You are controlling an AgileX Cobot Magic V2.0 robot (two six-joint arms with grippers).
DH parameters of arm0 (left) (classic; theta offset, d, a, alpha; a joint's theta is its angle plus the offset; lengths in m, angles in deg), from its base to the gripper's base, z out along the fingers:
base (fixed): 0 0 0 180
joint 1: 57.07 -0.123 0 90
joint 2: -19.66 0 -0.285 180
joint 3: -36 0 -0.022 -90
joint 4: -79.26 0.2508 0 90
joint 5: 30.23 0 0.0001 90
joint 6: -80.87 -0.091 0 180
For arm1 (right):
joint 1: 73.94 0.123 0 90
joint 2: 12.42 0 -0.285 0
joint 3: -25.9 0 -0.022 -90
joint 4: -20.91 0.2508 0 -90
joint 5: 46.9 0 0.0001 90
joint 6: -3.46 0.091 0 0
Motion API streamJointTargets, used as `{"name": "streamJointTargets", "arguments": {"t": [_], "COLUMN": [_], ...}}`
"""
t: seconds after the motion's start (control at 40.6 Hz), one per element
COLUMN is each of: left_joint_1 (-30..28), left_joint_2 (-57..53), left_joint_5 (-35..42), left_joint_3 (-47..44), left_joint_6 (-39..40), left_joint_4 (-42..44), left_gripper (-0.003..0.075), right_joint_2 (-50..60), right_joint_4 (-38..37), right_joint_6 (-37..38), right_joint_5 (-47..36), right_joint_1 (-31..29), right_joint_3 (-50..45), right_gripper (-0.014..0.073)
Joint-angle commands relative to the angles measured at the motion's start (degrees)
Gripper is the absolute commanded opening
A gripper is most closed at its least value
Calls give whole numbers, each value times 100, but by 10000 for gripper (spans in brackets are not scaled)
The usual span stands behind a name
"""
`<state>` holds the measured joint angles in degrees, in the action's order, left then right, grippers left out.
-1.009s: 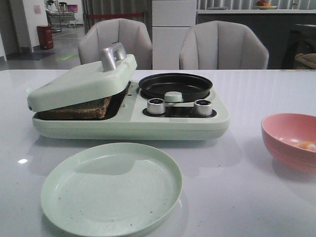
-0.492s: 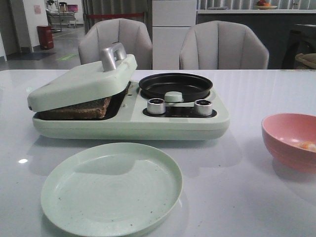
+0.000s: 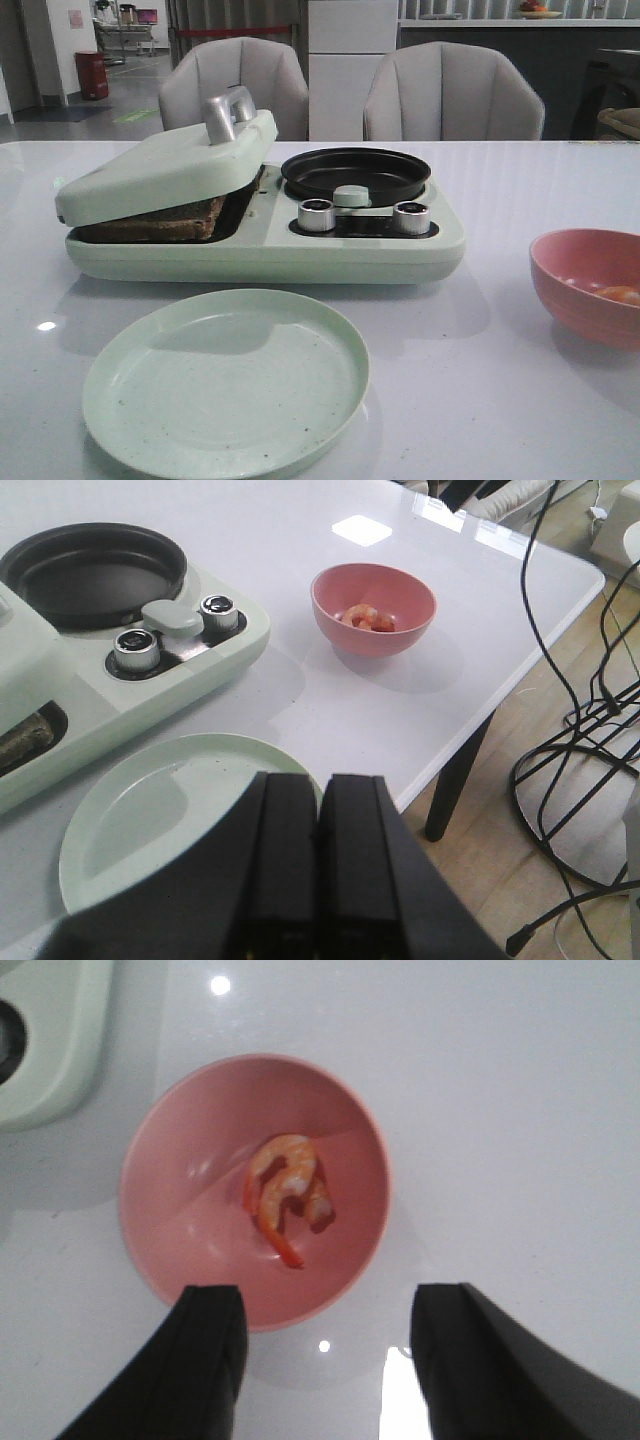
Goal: Make breakfast with bread and shrimp
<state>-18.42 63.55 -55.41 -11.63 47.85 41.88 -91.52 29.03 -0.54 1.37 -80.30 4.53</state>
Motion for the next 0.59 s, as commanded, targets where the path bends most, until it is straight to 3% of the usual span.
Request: {"name": "streamJointTargets", "arguments": {"t": [0.0,0.566], "left_joint_1": [49,49], "left_joint_2": [7,7], "left_joint_5": [333,333], "left_joint_3": [169,169], "left_joint_6": [17,17], "left_joint_4": [-154,-154], "left_gripper": [98,98], "right_joint_2": [-361,-2669], "right_joint_4": [61,-207], "right_joint_6": [-60,-120], "right_joint_5": [-188,-582], "right_joint_1": [-163,-169], "right_joint_3": [403,982], "right_gripper": [480,459]}}
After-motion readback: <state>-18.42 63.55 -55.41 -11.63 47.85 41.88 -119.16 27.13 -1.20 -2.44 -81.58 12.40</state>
